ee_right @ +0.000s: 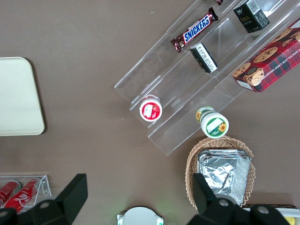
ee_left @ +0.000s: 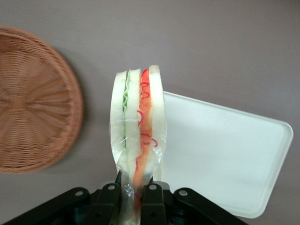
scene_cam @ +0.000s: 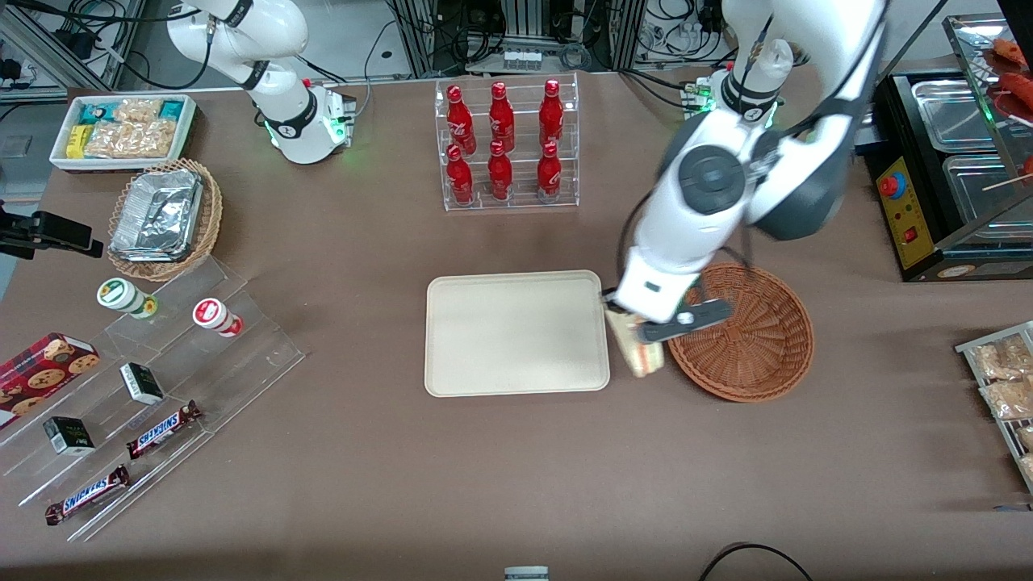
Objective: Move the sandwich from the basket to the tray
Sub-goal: 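Lift the sandwich and carry it over the cream tray, then lower the sandwich onto the tray and open the left gripper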
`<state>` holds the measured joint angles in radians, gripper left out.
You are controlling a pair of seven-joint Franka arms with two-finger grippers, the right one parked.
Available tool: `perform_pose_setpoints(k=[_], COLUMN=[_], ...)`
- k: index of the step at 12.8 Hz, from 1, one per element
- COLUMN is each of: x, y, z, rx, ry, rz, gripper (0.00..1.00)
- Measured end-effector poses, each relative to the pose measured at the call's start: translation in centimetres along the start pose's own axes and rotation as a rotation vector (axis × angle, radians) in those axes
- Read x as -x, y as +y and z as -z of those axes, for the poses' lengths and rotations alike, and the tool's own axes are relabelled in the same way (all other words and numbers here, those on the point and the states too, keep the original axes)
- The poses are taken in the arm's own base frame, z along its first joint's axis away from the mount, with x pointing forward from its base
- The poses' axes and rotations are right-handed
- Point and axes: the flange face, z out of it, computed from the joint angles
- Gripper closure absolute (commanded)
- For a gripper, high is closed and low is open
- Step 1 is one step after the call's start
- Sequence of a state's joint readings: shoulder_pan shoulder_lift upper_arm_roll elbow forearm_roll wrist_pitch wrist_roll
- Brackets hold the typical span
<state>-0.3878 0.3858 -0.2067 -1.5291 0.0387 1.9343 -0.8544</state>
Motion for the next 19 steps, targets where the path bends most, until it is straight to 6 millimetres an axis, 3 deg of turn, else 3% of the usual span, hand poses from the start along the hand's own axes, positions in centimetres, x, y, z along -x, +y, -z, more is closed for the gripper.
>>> perform_pose_setpoints(k=[5,9,14,19], x=[5.7,7.4,10.5,12.1], y=[7.8,9.4,12.4,13.4], z=[-8.3,-10.9,-16.5,-20.7], rx=[-0.07,-0.094,-0.068,-0.057], ry=[-0.015,0.0,0.012,0.0], rz=[-0.173,-0.229,-0.301,-0.322], gripper=[1.0,1.0,1.0,1.0])
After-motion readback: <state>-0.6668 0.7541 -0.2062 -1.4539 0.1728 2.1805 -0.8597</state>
